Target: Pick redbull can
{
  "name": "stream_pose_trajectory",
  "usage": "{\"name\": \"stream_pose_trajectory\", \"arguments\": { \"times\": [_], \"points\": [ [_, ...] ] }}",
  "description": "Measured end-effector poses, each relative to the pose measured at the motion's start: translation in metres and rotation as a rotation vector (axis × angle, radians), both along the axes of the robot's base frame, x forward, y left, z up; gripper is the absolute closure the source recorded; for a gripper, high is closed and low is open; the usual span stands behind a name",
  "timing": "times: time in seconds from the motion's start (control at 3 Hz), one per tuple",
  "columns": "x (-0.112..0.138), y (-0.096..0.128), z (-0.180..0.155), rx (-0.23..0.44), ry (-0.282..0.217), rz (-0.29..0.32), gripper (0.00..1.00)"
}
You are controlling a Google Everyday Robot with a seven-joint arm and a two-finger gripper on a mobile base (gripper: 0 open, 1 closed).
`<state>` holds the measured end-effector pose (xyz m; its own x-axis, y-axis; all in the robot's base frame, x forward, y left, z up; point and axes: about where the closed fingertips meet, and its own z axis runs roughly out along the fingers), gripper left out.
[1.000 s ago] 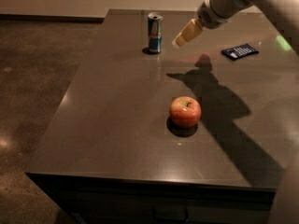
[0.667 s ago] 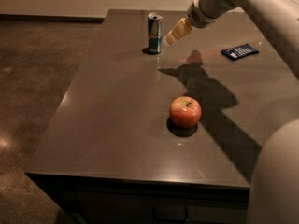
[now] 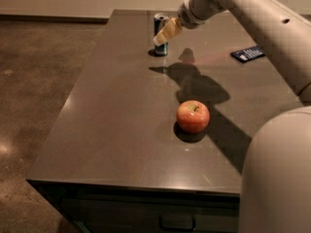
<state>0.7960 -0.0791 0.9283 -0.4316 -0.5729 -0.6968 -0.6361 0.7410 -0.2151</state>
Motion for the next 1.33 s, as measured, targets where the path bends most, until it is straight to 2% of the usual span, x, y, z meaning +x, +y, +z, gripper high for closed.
{"name": "stream_pose_trajectory", "arguments": {
  "times": [0.67,1.0,1.33],
  "points": [
    [0.028,0.023,-0.01,0.031,0.006,0.01,0.0],
    [0.034,0.026,-0.011,0.047,0.012,0.013,0.18],
    [0.034,0.032,-0.007,0.073,0.009,0.036,0.4]
  ]
}}
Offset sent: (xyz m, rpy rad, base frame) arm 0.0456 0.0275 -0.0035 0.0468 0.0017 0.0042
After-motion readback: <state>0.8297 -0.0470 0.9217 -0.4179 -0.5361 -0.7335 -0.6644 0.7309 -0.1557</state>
